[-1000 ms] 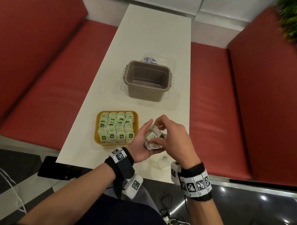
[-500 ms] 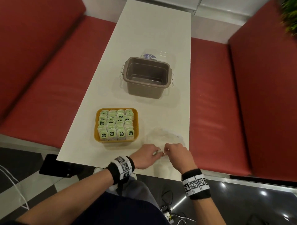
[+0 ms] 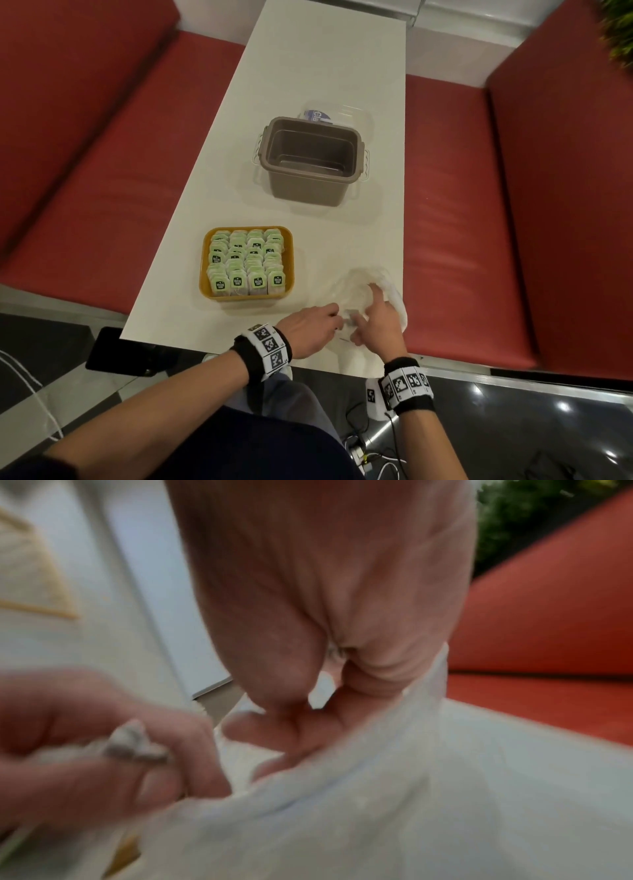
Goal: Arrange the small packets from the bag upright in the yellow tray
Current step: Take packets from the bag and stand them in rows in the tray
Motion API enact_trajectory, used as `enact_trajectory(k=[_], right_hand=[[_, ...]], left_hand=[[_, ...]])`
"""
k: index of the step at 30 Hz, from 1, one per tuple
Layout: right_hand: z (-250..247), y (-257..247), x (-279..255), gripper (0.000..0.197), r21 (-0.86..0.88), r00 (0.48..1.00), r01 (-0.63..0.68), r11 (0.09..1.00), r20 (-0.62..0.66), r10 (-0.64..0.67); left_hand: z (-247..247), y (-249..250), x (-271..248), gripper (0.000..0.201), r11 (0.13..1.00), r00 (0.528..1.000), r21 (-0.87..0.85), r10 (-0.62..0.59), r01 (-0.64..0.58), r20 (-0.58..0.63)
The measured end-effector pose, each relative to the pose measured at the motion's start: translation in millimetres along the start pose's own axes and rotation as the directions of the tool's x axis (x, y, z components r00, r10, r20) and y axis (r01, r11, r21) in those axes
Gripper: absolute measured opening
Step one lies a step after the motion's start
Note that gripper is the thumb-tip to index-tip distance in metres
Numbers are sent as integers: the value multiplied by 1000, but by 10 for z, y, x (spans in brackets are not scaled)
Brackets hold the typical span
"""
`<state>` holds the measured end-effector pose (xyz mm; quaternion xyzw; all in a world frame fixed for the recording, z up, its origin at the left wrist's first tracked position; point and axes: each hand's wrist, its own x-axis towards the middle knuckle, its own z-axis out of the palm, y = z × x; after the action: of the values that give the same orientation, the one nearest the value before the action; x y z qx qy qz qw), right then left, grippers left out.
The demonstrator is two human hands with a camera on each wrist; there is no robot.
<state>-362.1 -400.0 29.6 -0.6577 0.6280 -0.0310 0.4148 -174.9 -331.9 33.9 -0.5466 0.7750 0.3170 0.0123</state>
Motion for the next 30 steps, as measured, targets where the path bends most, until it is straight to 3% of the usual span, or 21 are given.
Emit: enact_trajectory(k=[2, 4, 8, 12, 16, 18, 22, 26, 30], right_hand=[[-2, -8, 25, 42, 148, 997, -16, 989, -68, 26], [17, 18, 72, 27, 122, 997, -1, 993, -76, 11], [87, 70, 66, 44, -89, 995, 100, 991, 20, -98], [197, 36, 7, 28, -175, 987, 142, 974, -44, -152], [132, 17, -46, 27, -55, 985, 153, 987, -70, -157], [2, -55, -138, 23, 161, 990, 135, 978, -59, -128], [-401, -382, -460, 28, 565, 985, 173, 807, -78, -156], [-684, -627, -642, 24, 599, 962, 273, 753, -155, -226], [-606, -731, -620, 28, 574, 947, 320, 754, -205, -246]], left_hand=[[32, -30, -9, 27, 998, 999, 64, -2, 0, 34], [91, -64, -28, 27, 998, 999, 66, -19, 17, 31], [165, -45, -30, 31, 998, 999, 34, -51, 51, 5], [150, -1, -14, 33, 995, 995, -13, -99, 99, 6], [164, -9, 1, 30, 992, 993, -26, -121, 121, 4], [169, -29, 11, 31, 992, 993, -30, -121, 121, 3], [69, -56, -21, 39, 967, 989, -242, -101, 73, -104], [-226, -15, -144, 36, 829, 931, -552, -123, -94, -343], [-603, 43, -404, 18, 681, 899, -723, -240, -113, -367]])
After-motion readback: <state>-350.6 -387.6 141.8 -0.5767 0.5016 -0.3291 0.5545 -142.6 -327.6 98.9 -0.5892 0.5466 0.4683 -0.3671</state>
